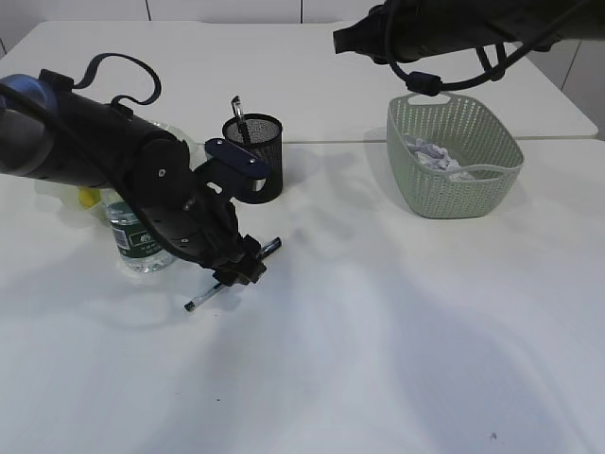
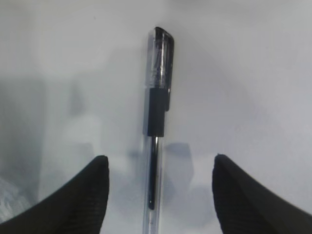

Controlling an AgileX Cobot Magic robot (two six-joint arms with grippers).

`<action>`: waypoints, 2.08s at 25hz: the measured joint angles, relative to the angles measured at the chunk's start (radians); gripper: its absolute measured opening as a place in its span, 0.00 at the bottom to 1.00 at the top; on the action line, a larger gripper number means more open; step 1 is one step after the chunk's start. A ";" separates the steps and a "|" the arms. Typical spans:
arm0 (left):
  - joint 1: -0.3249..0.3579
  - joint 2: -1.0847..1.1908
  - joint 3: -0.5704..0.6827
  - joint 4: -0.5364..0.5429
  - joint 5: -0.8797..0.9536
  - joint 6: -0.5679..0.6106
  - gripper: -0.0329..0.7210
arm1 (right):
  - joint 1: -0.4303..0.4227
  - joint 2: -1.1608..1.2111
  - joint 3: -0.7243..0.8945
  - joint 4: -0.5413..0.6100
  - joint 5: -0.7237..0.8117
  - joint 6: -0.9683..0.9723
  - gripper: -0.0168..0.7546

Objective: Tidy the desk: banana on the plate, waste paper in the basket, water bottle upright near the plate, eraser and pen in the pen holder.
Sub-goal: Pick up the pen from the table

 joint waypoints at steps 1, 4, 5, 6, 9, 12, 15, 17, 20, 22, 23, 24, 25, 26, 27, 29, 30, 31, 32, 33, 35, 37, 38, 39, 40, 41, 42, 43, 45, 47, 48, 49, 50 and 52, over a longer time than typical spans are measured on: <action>0.000 0.000 0.000 0.000 0.005 0.000 0.67 | 0.000 0.000 0.000 0.000 0.006 0.000 0.00; 0.000 0.000 -0.014 -0.002 0.033 0.000 0.67 | 0.000 0.000 0.000 0.000 0.023 0.000 0.00; 0.000 0.000 -0.025 -0.002 0.045 0.000 0.67 | 0.000 0.000 0.000 0.000 0.027 0.000 0.00; 0.000 0.000 -0.039 -0.002 0.056 0.000 0.67 | 0.000 0.000 0.000 0.000 0.031 0.000 0.00; 0.004 0.000 -0.093 -0.002 0.105 0.000 0.67 | 0.000 0.000 0.000 0.000 0.043 0.000 0.00; 0.014 0.012 -0.159 -0.002 0.185 0.000 0.67 | 0.000 0.000 0.000 0.000 0.048 0.000 0.00; 0.025 0.039 -0.215 -0.002 0.279 0.002 0.67 | 0.000 0.000 0.000 0.000 0.049 0.000 0.00; 0.029 0.050 -0.231 -0.002 0.320 0.002 0.67 | 0.000 0.000 0.000 0.000 0.050 0.000 0.00; 0.030 0.052 -0.233 -0.002 0.354 0.014 0.67 | 0.000 0.000 0.000 0.000 0.051 0.000 0.00; 0.030 0.054 -0.233 -0.005 0.374 0.027 0.67 | 0.000 0.000 0.000 0.000 0.052 0.000 0.00; 0.030 0.054 -0.236 -0.010 0.389 0.034 0.67 | 0.000 0.000 0.000 0.000 0.052 0.000 0.00; 0.030 0.056 -0.238 -0.014 0.400 0.040 0.67 | 0.000 0.000 0.000 0.000 0.054 0.000 0.00; 0.030 0.058 -0.238 -0.014 0.408 0.044 0.67 | 0.000 0.000 0.000 0.000 0.054 0.000 0.00; 0.030 0.060 -0.239 -0.016 0.416 0.048 0.67 | 0.000 0.000 0.000 0.000 0.054 0.000 0.00; 0.030 0.064 -0.239 -0.023 0.418 0.057 0.67 | 0.000 0.000 0.000 0.000 0.054 0.000 0.00; 0.030 0.072 -0.239 -0.047 0.425 0.075 0.67 | 0.000 0.000 0.000 0.000 0.054 0.000 0.00; 0.030 0.073 -0.239 -0.062 0.427 0.089 0.67 | 0.000 0.000 0.000 0.000 0.054 0.000 0.00; 0.030 0.073 -0.239 -0.080 0.427 0.105 0.67 | 0.000 0.000 0.000 0.000 0.058 0.000 0.00; 0.030 0.073 -0.239 -0.093 0.427 0.117 0.67 | 0.000 0.000 0.000 0.000 0.062 0.000 0.00; 0.030 0.073 -0.239 -0.100 0.427 0.123 0.67 | 0.000 0.000 0.000 0.000 0.064 0.000 0.00; 0.030 0.073 -0.239 -0.112 0.429 0.143 0.67 | 0.000 0.000 0.000 0.000 0.066 0.000 0.00; 0.030 0.075 -0.239 -0.126 0.429 0.171 0.67 | 0.000 0.000 0.000 0.000 0.068 0.000 0.00; 0.030 0.078 -0.239 -0.138 0.429 0.184 0.67 | 0.000 0.000 0.000 0.000 0.068 0.000 0.00; 0.030 0.084 -0.239 -0.146 0.429 0.193 0.67 | 0.000 0.000 0.000 0.000 0.068 0.000 0.00; 0.032 0.092 -0.239 -0.153 0.427 0.198 0.67 | 0.000 0.000 0.000 0.000 0.068 0.000 0.00; 0.031 0.100 -0.239 -0.160 0.422 0.203 0.67 | 0.000 0.000 0.000 0.000 0.068 0.000 0.00; 0.032 0.105 -0.239 -0.162 0.415 0.207 0.67 | 0.000 0.000 0.000 0.000 0.068 0.000 0.00; 0.032 0.113 -0.239 -0.164 0.405 0.207 0.67 | 0.000 0.000 0.000 0.000 0.068 0.000 0.00; 0.033 0.125 -0.239 -0.164 0.386 0.211 0.67 | 0.000 0.000 0.000 0.000 0.069 0.000 0.00; 0.034 0.128 -0.239 -0.166 0.371 0.211 0.67 | 0.000 0.000 0.000 0.000 0.069 0.000 0.00; 0.034 0.128 -0.239 -0.166 0.361 0.211 0.67 | 0.000 0.000 0.000 0.000 0.069 0.000 0.00; 0.034 0.128 -0.240 -0.166 0.353 0.213 0.67 | 0.000 0.000 0.000 0.000 0.069 0.000 0.00; 0.034 0.128 -0.240 -0.167 0.344 0.213 0.67 | 0.000 0.000 0.000 0.000 0.069 0.000 0.00; 0.034 0.128 -0.240 -0.168 0.323 0.213 0.67 | 0.000 0.000 0.000 0.000 0.069 0.000 0.00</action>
